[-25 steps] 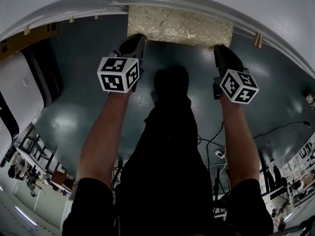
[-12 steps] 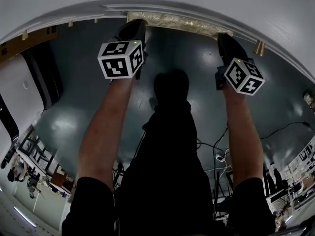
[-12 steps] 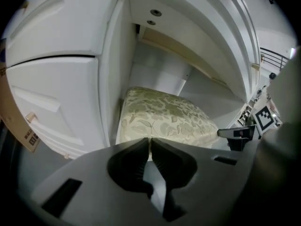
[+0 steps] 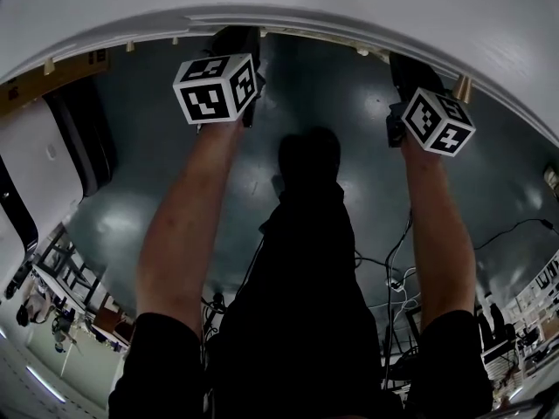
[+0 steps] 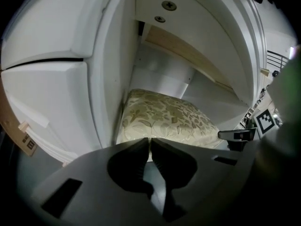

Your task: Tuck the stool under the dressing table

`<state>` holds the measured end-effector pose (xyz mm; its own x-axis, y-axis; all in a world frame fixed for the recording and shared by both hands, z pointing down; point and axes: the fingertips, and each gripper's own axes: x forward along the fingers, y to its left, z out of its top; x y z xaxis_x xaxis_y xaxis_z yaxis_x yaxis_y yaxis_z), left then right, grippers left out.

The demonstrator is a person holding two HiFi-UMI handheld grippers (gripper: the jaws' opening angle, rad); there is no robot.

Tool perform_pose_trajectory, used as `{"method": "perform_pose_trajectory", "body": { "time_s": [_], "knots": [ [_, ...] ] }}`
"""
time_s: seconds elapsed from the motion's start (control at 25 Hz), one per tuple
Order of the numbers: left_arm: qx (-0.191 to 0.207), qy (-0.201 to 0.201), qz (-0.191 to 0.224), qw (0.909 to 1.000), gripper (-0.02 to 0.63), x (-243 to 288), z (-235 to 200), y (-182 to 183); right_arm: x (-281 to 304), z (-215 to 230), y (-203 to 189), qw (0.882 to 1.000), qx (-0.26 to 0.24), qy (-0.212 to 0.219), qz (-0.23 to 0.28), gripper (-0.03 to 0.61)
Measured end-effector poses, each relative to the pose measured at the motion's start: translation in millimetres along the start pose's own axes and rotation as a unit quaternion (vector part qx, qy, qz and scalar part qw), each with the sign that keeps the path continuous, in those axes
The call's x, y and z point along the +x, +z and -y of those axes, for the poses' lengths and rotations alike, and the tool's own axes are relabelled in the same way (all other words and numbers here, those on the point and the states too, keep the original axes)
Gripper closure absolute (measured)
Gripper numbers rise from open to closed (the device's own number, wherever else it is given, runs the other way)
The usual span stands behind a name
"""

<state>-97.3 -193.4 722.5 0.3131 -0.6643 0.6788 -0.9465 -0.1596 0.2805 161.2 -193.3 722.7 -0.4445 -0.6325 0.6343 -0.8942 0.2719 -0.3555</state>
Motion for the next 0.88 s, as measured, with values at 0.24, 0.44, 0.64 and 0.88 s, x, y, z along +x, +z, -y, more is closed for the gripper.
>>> {"method": "perform_pose_trajectory", "body": {
  "time_s": [0.24, 0.44, 0.64, 0.88],
  "knots": [
    [0.004, -0.001, 0.009, 1.0, 0.589, 3, 0, 1, 7, 3, 3, 1.0, -0.01, -0.007, 0.009, 0.502],
    [-0.005, -0.005, 0.013, 0.9999, 0.589, 1, 8, 2, 1, 9, 8, 1.0, -0.003, -0.021, 0.017, 0.502],
    [-0.023, -0.008, 0.018, 0.9995, 0.589, 1, 7, 1, -4, 9, 7, 0.999, 0.006, -0.015, 0.028, 0.502],
    [-0.005, -0.002, 0.026, 0.9996, 0.589, -18, 6, -2, -9, 1, -1, 0.999, 0.023, -0.027, 0.011, 0.502]
  ]
}}
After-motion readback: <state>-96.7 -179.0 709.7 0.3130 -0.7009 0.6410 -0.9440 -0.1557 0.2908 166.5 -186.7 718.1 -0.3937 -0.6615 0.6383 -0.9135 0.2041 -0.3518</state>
